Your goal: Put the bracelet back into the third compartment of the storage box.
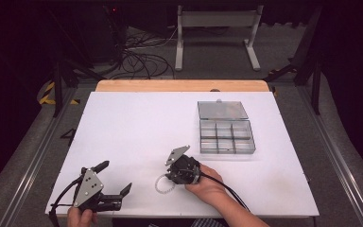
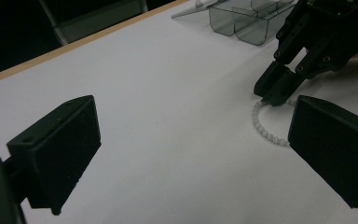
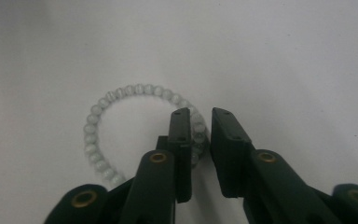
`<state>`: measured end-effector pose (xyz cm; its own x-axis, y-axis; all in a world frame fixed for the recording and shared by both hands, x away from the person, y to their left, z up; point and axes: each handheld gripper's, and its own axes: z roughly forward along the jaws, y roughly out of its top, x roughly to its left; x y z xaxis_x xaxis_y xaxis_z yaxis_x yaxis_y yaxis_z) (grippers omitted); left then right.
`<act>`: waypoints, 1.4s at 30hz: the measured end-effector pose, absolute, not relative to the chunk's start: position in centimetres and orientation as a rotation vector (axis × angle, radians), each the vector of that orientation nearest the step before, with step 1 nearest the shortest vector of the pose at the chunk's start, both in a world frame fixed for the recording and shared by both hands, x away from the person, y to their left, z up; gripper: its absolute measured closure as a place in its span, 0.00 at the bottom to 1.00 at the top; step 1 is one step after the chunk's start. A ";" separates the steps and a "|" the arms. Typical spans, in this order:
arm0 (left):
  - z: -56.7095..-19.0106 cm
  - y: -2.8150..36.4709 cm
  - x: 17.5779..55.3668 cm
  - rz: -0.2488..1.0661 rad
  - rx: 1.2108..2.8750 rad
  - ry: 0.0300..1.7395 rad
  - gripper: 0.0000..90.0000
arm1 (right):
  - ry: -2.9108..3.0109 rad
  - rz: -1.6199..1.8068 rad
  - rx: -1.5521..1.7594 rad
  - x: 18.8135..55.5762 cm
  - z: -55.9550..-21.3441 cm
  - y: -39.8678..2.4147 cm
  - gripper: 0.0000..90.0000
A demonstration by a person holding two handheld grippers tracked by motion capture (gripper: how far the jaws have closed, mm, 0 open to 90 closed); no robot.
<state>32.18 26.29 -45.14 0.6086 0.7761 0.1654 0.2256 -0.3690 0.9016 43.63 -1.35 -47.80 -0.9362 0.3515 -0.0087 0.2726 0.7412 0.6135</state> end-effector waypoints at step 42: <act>-45.2 26.3 32.2 0.743 1.891 0.808 0.03 | 2.694 1.136 0.419 41.1 -42.6 -2.4 0.95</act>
